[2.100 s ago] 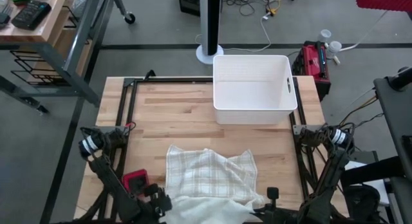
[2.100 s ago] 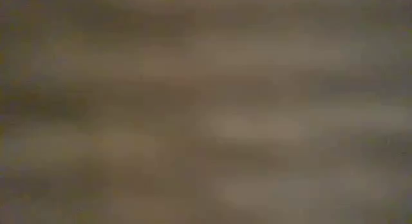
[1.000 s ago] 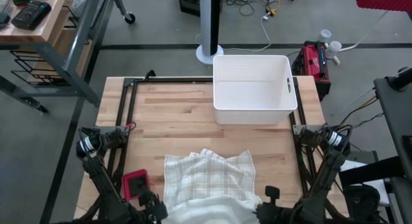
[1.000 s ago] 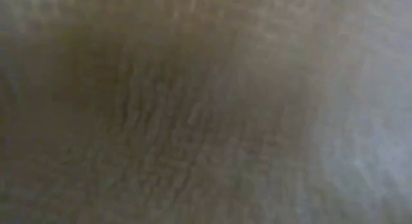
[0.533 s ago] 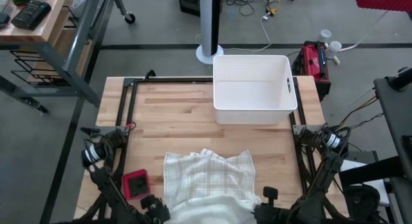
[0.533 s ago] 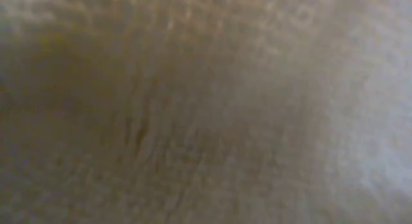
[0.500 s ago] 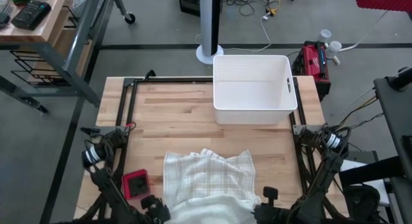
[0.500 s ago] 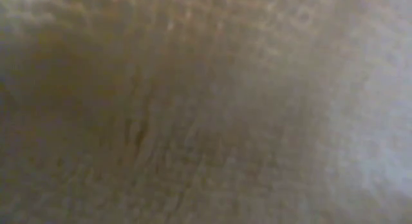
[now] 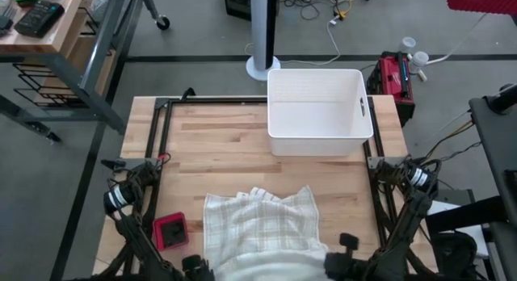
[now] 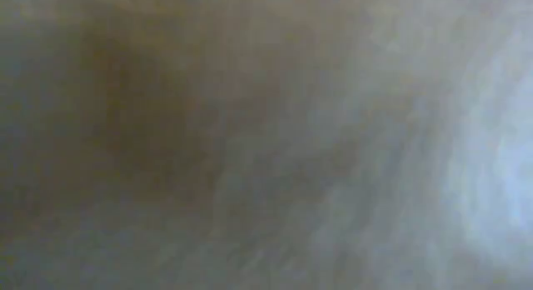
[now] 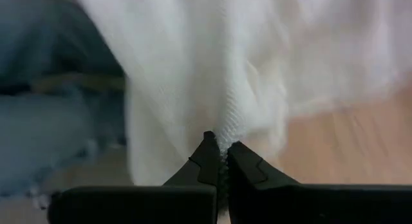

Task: Fold towel
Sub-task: Fold the light brown kitchen towel

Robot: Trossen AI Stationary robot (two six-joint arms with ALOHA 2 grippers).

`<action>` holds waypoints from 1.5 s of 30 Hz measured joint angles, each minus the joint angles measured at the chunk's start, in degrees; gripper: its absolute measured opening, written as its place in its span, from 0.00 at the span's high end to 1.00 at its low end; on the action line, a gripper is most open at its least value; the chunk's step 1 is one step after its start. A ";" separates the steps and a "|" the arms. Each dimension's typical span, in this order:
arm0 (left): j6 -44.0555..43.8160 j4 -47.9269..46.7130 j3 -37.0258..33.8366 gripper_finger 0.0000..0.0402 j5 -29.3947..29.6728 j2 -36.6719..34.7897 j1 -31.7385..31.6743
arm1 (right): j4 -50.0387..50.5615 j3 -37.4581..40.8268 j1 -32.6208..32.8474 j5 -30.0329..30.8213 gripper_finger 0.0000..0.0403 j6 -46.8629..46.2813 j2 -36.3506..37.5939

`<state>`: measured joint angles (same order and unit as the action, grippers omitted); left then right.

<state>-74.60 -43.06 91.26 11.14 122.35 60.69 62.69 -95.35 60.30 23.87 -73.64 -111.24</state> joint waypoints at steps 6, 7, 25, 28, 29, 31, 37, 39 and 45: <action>2.69 -1.07 0.00 0.62 3.80 -1.21 0.25 | 8.92 0.33 2.05 -1.55 1.00 -10.26 -0.02; 3.45 -1.33 0.00 0.63 6.04 -1.22 0.20 | 8.78 0.36 2.23 -0.83 1.00 -10.16 -0.02; 9.95 1.23 -0.84 0.73 19.34 1.38 -4.92 | 6.87 0.44 2.33 1.86 1.00 -8.21 -0.04; 5.85 1.19 -2.28 0.71 18.07 1.39 -5.26 | 6.83 0.44 2.33 1.88 1.00 -8.15 -0.07; 5.07 1.26 -2.85 0.71 17.46 1.42 -5.33 | 6.80 0.44 2.33 1.95 1.00 -7.98 -0.07; 4.55 3.00 -3.79 0.70 16.26 1.46 -5.36 | 6.46 0.44 2.33 2.22 1.00 -7.75 -0.08; 6.88 10.15 -4.63 0.68 14.77 1.44 -5.14 | 5.84 0.52 2.31 3.20 1.00 -7.27 -0.09; 8.08 10.97 -4.63 0.68 13.52 1.44 -5.08 | 5.77 0.60 2.28 3.28 1.00 -7.31 -0.09; 10.63 11.59 -4.63 0.76 12.20 1.42 -4.79 | 5.69 0.92 2.28 4.50 1.00 -7.33 -0.09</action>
<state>-63.97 -31.46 86.63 23.34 123.76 55.90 68.38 -94.43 62.59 28.37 -80.97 -111.33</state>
